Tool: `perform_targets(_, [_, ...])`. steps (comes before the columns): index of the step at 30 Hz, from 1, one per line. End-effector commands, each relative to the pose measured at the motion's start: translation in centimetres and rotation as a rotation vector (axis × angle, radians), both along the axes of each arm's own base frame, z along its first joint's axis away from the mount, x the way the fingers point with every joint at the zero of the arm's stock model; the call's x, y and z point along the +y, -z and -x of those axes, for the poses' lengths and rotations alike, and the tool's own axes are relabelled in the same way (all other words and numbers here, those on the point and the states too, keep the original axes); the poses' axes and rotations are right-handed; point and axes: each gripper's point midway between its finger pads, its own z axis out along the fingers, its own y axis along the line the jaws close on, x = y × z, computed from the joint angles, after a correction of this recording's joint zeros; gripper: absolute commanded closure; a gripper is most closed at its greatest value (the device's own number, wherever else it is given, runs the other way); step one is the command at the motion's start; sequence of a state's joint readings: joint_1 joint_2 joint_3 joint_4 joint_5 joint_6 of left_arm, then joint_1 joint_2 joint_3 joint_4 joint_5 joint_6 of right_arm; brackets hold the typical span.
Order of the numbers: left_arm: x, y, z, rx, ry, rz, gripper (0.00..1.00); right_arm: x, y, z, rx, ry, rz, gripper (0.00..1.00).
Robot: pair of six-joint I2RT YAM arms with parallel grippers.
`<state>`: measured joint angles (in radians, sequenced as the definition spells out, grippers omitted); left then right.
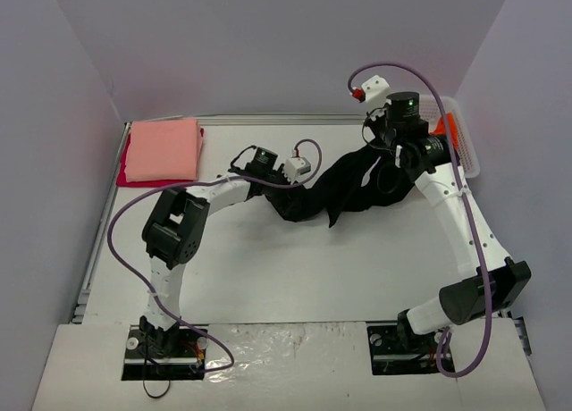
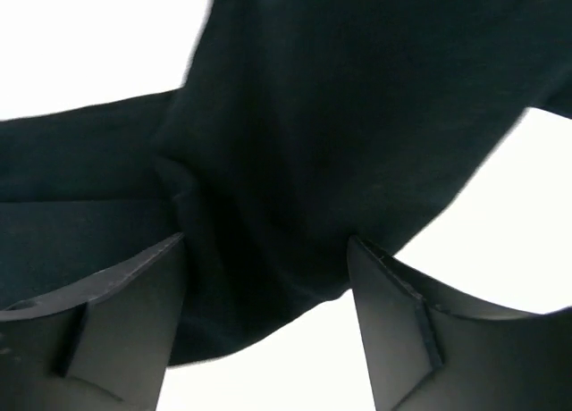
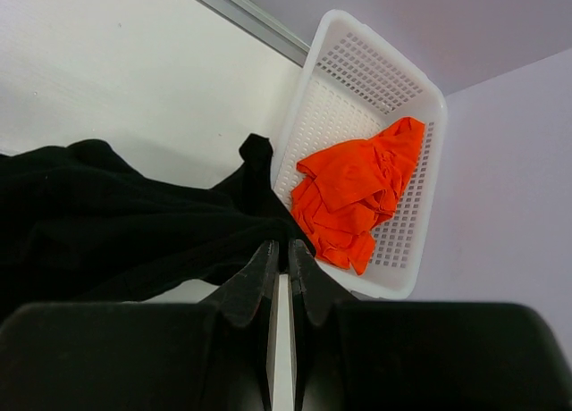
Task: Fold and stack the t-shirts
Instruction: Flatten out the tshirt
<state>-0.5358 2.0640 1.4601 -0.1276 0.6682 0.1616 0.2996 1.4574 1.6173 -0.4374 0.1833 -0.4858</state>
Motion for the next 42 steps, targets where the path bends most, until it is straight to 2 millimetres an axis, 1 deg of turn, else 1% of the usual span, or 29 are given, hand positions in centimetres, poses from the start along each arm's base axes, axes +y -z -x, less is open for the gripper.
perform_targets(1, [-1.8, -2.6, 1.9, -0.036, 0.082, 0.044, 0.32, 0.0, 0.2, -0.9, -0.011, 0.009, -0.021, 1.0])
perform_targets(2, [-1.8, -2.2, 2.1, -0.028, 0.087, 0.042, 0.43, 0.1, 0.4, -0.9, -0.006, 0.007, -0.022, 1.0])
perform_targets(4, [-1.8, -1.8, 2.6, -0.022, 0.096, 0.038, 0.54, 0.2, 0.5, -1.0, -0.002, 0.004, -0.025, 1.0])
perform_targets(5, [-1.9, -1.6, 2.8, -0.017, 0.102, 0.038, 0.66, 0.3, 0.7, -1.0, 0.001, 0.004, -0.027, 1.0])
perform_targets(6, [-1.8, -1.2, 3.1, -0.012, 0.107, 0.033, 0.76, 0.3, 0.7, -1.0, 0.001, 0.003, -0.028, 1.0])
perform_targets(9, [-1.7, -0.6, 3.5, -0.008, 0.109, 0.018, 0.97, 0.2, 0.8, -0.9, 0.002, 0.006, -0.028, 1.0])
perform_targets(11, [-1.4, -0.6, 3.4, -0.019, 0.101, 0.001, 0.98, 0.2, 0.9, -0.8, 0.005, 0.008, -0.026, 1.0])
perform_targets(12, [-0.8, -0.6, 3.0, -0.046, 0.086, -0.026, 0.98, 0.2, 0.8, -0.8, 0.002, 0.008, -0.03, 1.0])
perform_targets(13, [-0.4, -1.7, 2.7, -0.076, 0.071, -0.036, 0.98, 0.2, 0.7, -0.7, 0.001, 0.008, -0.031, 1.0])
perform_targets(15, [0.6, -2.8, 1.9, -0.142, 0.041, -0.071, 0.98, 0.2, 0.4, -0.5, -0.004, 0.002, -0.036, 1.0])
perform_targets(16, [1.8, -4.3, 1.3, -0.196, -0.005, -0.102, 0.98, 0.2, 0.3, -0.2, -0.005, -0.002, -0.04, 1.0])
perform_targets(18, [3.6, -5.9, 0.6, -0.264, -0.041, -0.159, 0.98, 0.5, -0.1, 0.2, -0.007, -0.022, -0.053, 1.0])
perform_targets(19, [4.8, -7.9, 0.1, -0.32, -0.084, -0.177, 0.98, 0.6, -0.4, 0.5, -0.012, -0.03, -0.059, 1.0])
perform_targets(20, [6.2, -9.0, -0.6, -0.346, -0.127, -0.187, 0.97, 0.7, -0.5, 0.7, -0.012, -0.036, -0.064, 1.0])
perform_targets(21, [7.1, -10.2, -0.9, -0.367, -0.148, -0.188, 0.98, 0.9, -0.6, 0.9, -0.012, -0.051, -0.072, 1.0])
perform_targets(22, [8.2, -12.5, -0.9, -0.4, -0.176, -0.183, 0.98, 1.0, -0.9, 1.2, -0.02, -0.059, -0.077, 1.0])
perform_targets(23, [9.2, -13.7, -1.3, -0.425, -0.21, -0.19, 0.98, 1.1, -0.9, 1.4, -0.021, -0.065, -0.081, 1.0])
perform_targets(24, [10.6, -15.8, -1.5, -0.468, -0.245, -0.186, 0.98, 1.2, -0.9, 1.5, -0.021, -0.073, -0.087, 1.0])
perform_targets(26, [12.0, -18.3, -1.8, -0.523, -0.295, -0.194, 0.98, 1.9, -0.4, 1.9, -0.006, -0.109, -0.111, 1.0])
perform_targets(27, [12.5, -19.4, -1.8, -0.544, -0.309, -0.195, 0.98, 2.2, -0.2, 2.0, 0.001, -0.121, -0.121, 1.0])
perform_targets(29, [13.3, -22.6, -1.7, -0.607, -0.347, -0.186, 0.97, 2.9, 0.5, 2.2, 0.023, -0.149, -0.141, 1.0])
perform_targets(33, [14.5, -26.6, -1.3, -0.665, -0.402, -0.17, 0.98, 3.0, 1.1, 2.3, 0.037, -0.152, -0.137, 1.0])
perform_targets(35, [15.2, -28.5, -1.0, -0.701, -0.435, -0.159, 0.98, 2.9, 0.6, 2.5, 0.023, -0.152, -0.138, 1.0])
perform_targets(36, [15.4, -29.9, -0.7, -0.719, -0.451, -0.138, 0.97, 2.9, 0.4, 2.6, 0.017, -0.157, -0.138, 1.0])
perform_targets(38, [16.1, -32.1, -0.2, -0.752, -0.482, -0.118, 0.98, 2.7, -0.6, 2.9, -0.008, -0.161, -0.136, 1.0])
perform_targets(39, [16.6, -33.9, 0.1, -0.768, -0.513, -0.102, 0.98, 2.7, -1.3, 3.1, -0.026, -0.161, -0.138, 1.0])
perform_targets(41, [17.3, -35.6, 0.1, -0.785, -0.544, -0.091, 0.97, 2.5, -2.1, 3.1, -0.045, -0.16, -0.136, 1.0])
perform_targets(42, [17.4, -35.8, 0.2, -0.78, -0.542, -0.1, 0.98, 2.5, -2.9, 3.1, -0.062, -0.161, -0.139, 1.0])
